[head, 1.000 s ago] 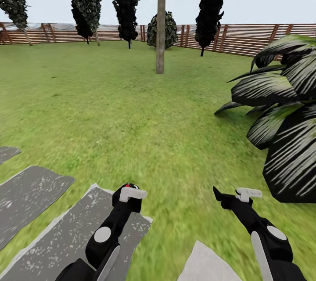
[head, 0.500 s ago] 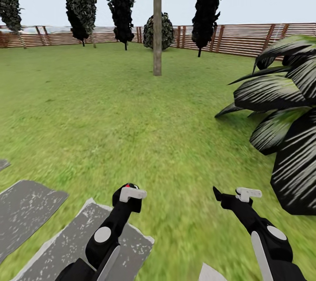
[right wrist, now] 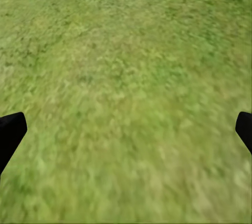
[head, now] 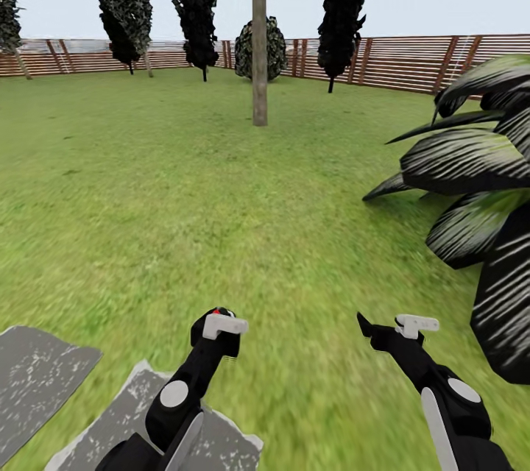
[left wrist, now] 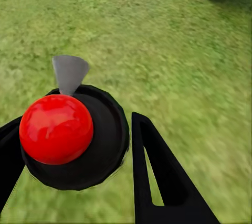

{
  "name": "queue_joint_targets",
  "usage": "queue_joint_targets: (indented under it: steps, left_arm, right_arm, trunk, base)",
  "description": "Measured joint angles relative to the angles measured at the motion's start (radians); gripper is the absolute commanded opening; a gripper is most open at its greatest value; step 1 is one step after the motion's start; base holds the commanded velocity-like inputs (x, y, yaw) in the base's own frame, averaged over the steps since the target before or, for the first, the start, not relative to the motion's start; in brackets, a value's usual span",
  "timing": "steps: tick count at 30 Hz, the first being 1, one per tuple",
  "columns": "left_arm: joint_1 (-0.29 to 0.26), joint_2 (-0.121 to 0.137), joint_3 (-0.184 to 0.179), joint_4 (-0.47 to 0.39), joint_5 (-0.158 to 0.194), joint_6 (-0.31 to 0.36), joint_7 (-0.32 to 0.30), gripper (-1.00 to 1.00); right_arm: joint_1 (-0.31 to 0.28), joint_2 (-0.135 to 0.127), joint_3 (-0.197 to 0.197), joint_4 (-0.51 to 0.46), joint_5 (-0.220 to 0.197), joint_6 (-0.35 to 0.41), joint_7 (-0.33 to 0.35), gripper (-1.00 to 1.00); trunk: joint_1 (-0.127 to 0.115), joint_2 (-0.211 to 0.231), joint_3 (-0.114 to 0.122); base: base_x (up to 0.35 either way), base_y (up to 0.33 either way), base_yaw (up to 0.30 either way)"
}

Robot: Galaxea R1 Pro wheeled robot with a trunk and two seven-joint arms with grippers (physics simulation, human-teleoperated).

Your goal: In the garden, pick up the pesticide atomizer on the floor and spray pesticide onto both trees until each tree trunk is fully covered.

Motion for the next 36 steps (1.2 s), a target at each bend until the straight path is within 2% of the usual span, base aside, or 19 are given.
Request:
queue_joint_targets:
  steps: [36]
  left_arm:
    - [0.000,-0.005,-0.008,0.000,-0.002,-0.002,0.000,-1.00]
  right_arm:
    - [0.000,-0.001,0.000,0.000,0.000,0.000,0.000,1.00]
  trunk:
    - [0.000,0.000,0.000]
  base:
    - [0.332,0.089,0.000]
